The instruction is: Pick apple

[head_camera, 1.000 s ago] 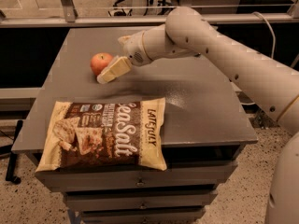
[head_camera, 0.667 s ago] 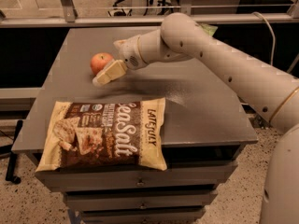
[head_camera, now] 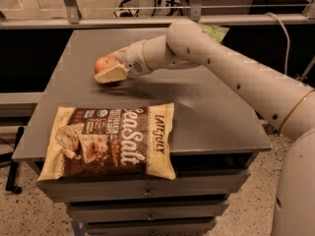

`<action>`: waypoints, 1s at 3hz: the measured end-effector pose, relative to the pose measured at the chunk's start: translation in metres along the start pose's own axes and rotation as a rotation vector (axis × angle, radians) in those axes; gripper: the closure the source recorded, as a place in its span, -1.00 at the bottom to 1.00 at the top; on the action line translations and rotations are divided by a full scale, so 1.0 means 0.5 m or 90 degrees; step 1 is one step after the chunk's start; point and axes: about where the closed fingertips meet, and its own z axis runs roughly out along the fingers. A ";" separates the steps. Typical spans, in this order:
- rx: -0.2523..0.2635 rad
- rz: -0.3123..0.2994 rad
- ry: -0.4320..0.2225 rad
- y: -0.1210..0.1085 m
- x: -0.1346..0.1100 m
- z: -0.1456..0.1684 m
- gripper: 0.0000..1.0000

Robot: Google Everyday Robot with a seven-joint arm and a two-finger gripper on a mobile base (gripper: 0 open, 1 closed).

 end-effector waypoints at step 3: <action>0.088 -0.047 -0.109 -0.064 -0.107 -0.210 1.00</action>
Offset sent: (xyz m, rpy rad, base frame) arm 0.0096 -0.0826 0.0774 0.1143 -0.1423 -0.0845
